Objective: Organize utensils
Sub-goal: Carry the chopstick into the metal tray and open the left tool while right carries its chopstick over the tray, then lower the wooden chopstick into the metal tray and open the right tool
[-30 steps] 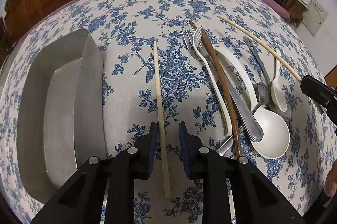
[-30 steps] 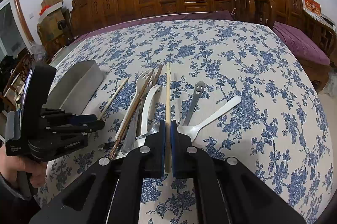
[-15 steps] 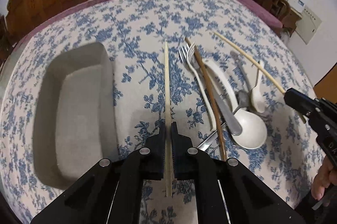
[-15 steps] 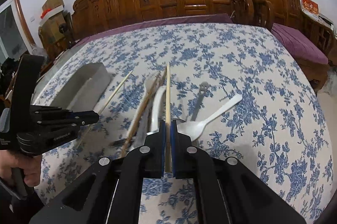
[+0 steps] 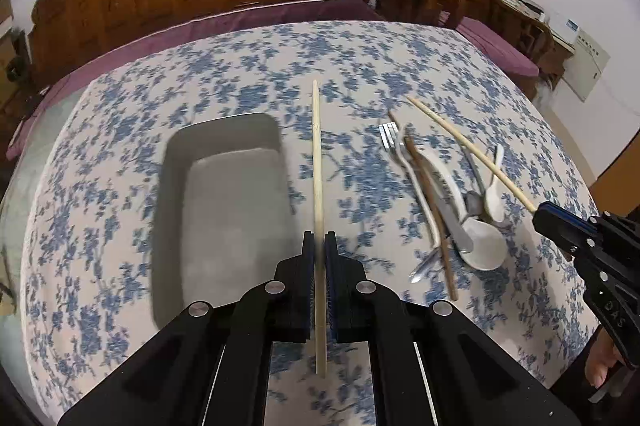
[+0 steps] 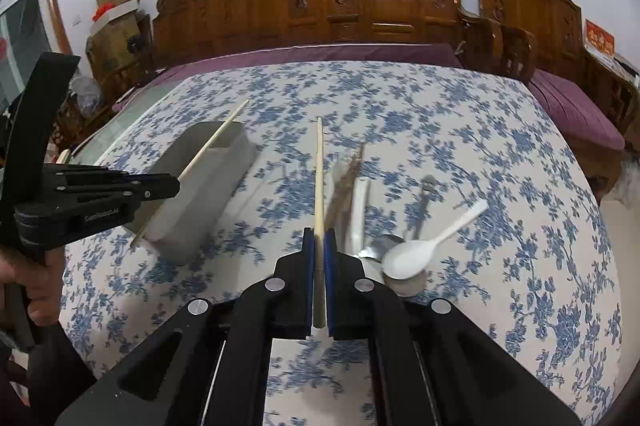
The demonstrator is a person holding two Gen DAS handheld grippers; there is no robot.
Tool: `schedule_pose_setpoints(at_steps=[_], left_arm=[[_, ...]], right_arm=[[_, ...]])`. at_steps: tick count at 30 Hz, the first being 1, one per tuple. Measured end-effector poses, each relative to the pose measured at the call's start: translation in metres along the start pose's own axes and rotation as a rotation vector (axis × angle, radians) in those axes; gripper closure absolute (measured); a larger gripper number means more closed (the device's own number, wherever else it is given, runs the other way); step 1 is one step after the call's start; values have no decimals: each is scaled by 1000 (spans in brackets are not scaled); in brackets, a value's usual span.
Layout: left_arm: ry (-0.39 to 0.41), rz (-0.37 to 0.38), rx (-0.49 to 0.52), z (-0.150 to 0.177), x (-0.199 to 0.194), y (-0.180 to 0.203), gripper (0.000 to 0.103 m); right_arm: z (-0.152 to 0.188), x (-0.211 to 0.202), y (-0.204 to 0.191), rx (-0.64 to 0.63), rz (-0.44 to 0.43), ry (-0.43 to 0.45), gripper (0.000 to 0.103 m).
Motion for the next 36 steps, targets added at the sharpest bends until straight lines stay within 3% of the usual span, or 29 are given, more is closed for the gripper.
schedule_pose_setpoints(at_steps=[13,24,36], left_arm=[[-27,-22,-85,13,5,-63,99],[-37,-16,-117,14,25,-84,98],[24,-24,-95,13,-13,-103,97]], right_arm=[[-15,0,-64,-70,-38,-4,97],[-26,13,-103,-118,-53,-23,97],[-33,44,-150,-118,-98,-67,97]])
Point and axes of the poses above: each gripper's, at about its wrist camera, not at the fingertips, and x roughly the way its jaws point, y to its right, z to its underside, the point moved 6 cm from there along x, roughly the way its jaws point, and after that the axes turned 10 degrees about z, right-handed, at the moved point
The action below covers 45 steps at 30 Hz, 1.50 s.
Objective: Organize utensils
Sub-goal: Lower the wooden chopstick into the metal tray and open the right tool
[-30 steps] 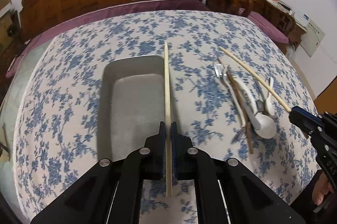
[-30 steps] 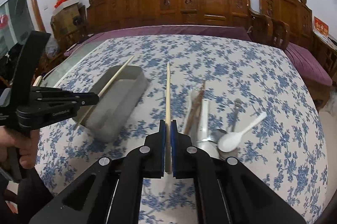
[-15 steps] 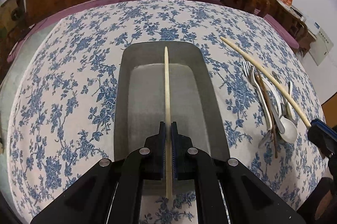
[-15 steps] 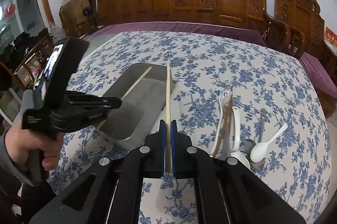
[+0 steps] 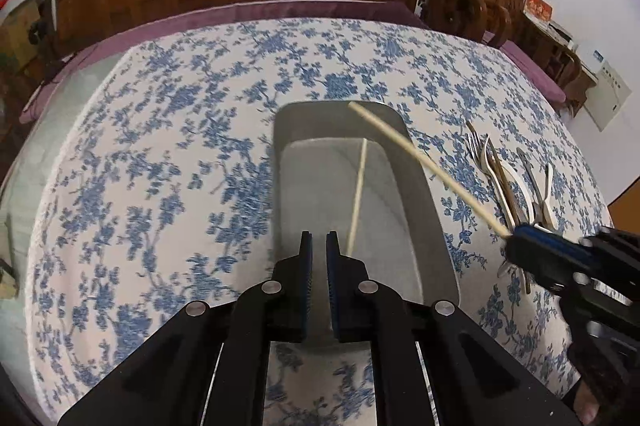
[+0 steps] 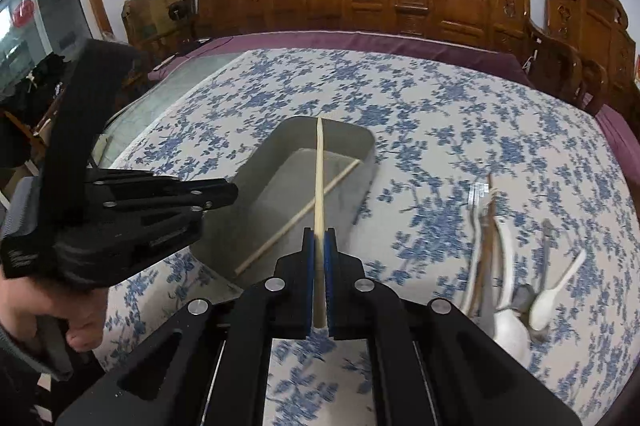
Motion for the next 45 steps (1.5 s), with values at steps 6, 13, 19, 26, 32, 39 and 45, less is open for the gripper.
schedule_pose_setpoints(at_steps=[6,13,19,26,32,39,45], left_arm=[[20,-9,-1,0,-18,-13,97],[32,-18,0,3,-32,-24,96],[42,-22,-3,5,-40,-32,89],[39,-26,-2,6,-43,-38,88],[39,-31,4,7,-45,-38,88],[54,-36,-5,8,-53,-37,88],[67,-29,7,7,-60,-24,87]], right_arm=[[-4,25,-16,-29,25,-39,97],[-11,52,-19,-19,47,-84,97],[-9,70,-22,27,0,-121,97],[-4,78,-30,67,-78,-144,96],[-5,77,-32,97,-136,-141,93],[-9,62,-30,56,-189,-100,77],[-15,36,-8,25,-213,-45,76]])
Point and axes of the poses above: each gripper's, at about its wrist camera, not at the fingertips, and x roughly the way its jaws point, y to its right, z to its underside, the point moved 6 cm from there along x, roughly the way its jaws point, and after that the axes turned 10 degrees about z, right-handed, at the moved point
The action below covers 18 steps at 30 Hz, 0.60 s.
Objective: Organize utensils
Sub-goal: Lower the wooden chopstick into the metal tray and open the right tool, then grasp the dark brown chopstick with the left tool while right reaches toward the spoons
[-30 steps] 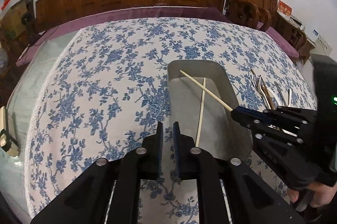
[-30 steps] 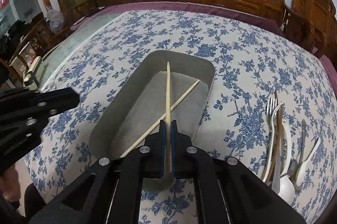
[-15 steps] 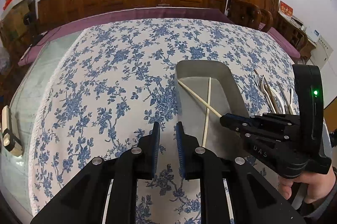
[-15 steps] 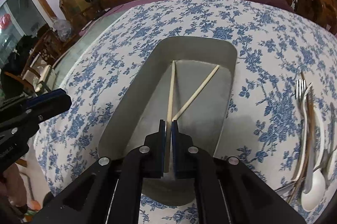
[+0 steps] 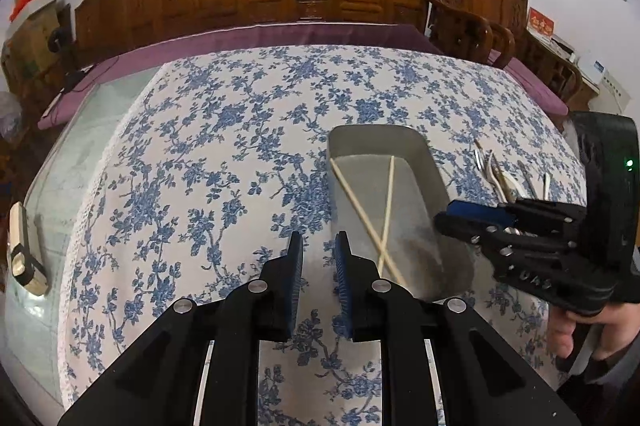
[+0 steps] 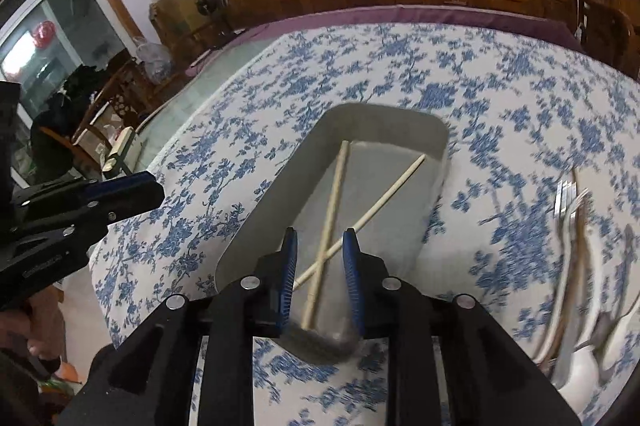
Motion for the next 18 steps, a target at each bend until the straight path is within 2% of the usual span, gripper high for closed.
schedule_pose_setpoints(at_steps=[3,6,11,18], left_arm=[[0,9,16,2,-1,12,85],[7,22,37,3,-1,26,76],[7,54,63,4,4,54,71],[0,103,106,8,15,100,71]], right_arm=[[2,-19,12,-17,8,31,76],[13,-44,32,-43,36,75,76],[36,-73,66,-80,121,106,76],[61,-98,121,-53,215,132,75]])
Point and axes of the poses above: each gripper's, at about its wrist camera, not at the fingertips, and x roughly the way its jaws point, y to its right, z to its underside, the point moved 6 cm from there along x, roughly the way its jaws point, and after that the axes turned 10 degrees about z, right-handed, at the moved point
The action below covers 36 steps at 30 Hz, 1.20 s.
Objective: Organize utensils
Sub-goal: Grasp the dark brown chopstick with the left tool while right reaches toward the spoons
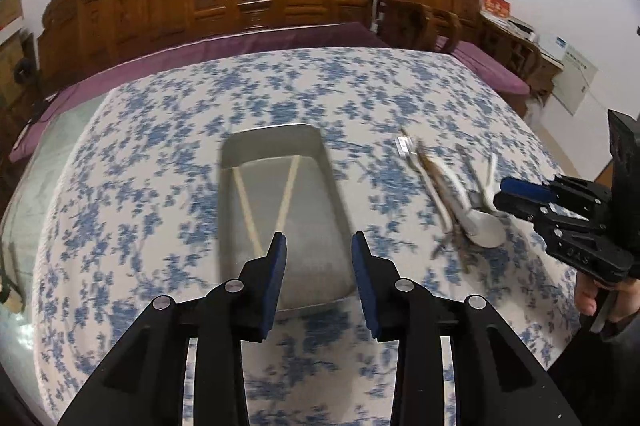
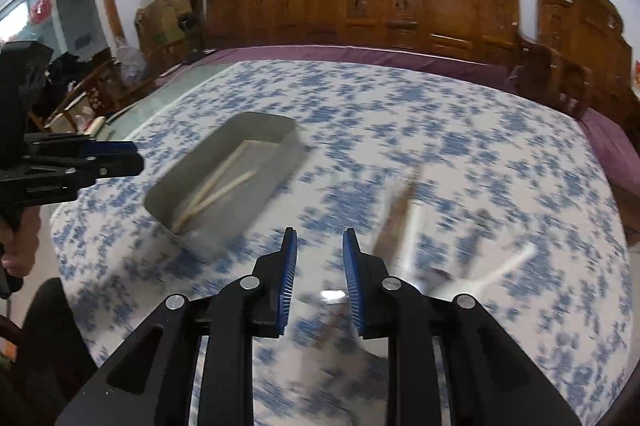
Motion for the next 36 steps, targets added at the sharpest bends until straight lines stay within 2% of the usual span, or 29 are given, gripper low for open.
schedule_pose_setpoints(at_steps=[4,11,13,17,20,34,36], left_arm=[[-9,31,10,2,11,23,71],[-53,73,20,13,42,58,71],[-70,85,24,17,53,67,71],[-100,90,47,21,73,85,71],[-124,96,57,23,89,97,71],[-190,166,16,32,141,122,71],[-202,160,12,33,146,122,76]], right_arm=[[9,1,30,34,34,3,74],[28,13,60,82,49,-7,74],[34,19,67,72,84,-26,74],[35,30,80,58,131,-41,74],[35,36,91,80,132,-55,74],[47,60,112,119,163,-153,74],[48,61,114,131,167,-158,74]])
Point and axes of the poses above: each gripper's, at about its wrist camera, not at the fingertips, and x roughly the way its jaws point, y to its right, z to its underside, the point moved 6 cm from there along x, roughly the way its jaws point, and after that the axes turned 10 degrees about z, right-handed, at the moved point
